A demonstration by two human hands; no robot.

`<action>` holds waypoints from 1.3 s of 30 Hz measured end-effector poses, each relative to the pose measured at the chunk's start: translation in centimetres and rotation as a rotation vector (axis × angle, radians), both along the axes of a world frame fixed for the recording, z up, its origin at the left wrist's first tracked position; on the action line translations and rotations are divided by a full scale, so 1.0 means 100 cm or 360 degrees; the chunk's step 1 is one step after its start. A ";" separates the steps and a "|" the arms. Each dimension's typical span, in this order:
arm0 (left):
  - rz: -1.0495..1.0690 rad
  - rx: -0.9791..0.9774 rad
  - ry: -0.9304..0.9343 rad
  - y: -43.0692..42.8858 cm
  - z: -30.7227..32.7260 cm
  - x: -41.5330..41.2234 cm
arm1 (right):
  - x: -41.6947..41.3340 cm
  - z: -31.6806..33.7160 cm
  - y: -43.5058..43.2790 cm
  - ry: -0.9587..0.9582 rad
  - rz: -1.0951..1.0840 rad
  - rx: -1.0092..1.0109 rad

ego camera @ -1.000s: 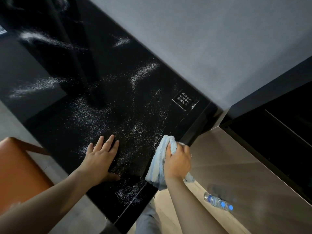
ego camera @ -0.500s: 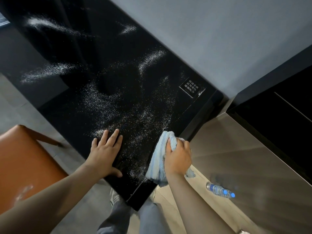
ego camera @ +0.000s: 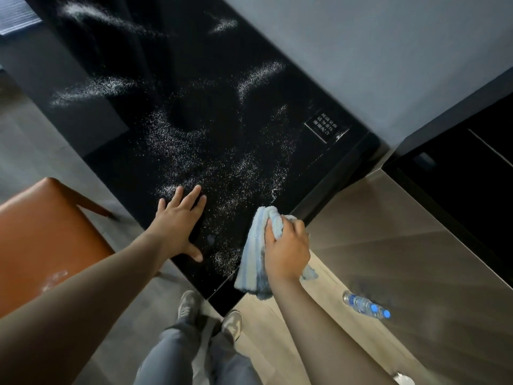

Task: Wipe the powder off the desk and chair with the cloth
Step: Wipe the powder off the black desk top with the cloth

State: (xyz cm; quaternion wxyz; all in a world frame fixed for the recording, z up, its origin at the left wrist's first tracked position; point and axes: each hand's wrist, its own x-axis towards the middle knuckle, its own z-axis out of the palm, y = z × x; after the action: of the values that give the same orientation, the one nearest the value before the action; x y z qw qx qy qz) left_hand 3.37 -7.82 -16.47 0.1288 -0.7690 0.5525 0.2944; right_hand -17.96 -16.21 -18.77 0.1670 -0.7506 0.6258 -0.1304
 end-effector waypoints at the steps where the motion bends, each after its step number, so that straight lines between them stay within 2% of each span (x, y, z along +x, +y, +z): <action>1: -0.0012 -0.0005 -0.0003 0.000 -0.001 0.000 | -0.001 0.000 0.005 -0.0016 0.0018 0.0008; 10: -0.0051 0.0033 -0.0011 -0.002 -0.002 0.001 | 0.003 -0.003 0.054 -0.0109 -0.0066 -0.0107; 16: -0.0046 0.0033 0.0002 -0.003 0.001 0.000 | 0.008 0.000 0.091 -0.0043 -0.0108 -0.0003; 26: -0.0080 -0.0007 0.0018 0.000 0.005 0.000 | 0.012 0.006 0.150 -0.0210 -0.0127 0.0043; 31: -0.0106 -0.0024 0.0002 0.002 0.004 0.001 | 0.015 0.010 0.167 -0.0215 -0.0207 0.0246; 35: -0.0125 -0.0044 -0.0012 0.002 0.002 0.002 | 0.012 0.018 0.170 -0.0179 -0.0104 0.0477; 39: -0.0138 -0.0048 -0.0022 0.002 -0.001 0.003 | 0.009 0.033 0.173 -0.0192 -0.0078 0.0516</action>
State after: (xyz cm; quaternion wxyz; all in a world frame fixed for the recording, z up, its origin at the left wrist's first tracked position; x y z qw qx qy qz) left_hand 3.64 -7.65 -16.54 0.1337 -0.7482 0.5889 0.2748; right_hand -17.03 1.12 -15.50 0.3199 -0.6891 0.6457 -0.0766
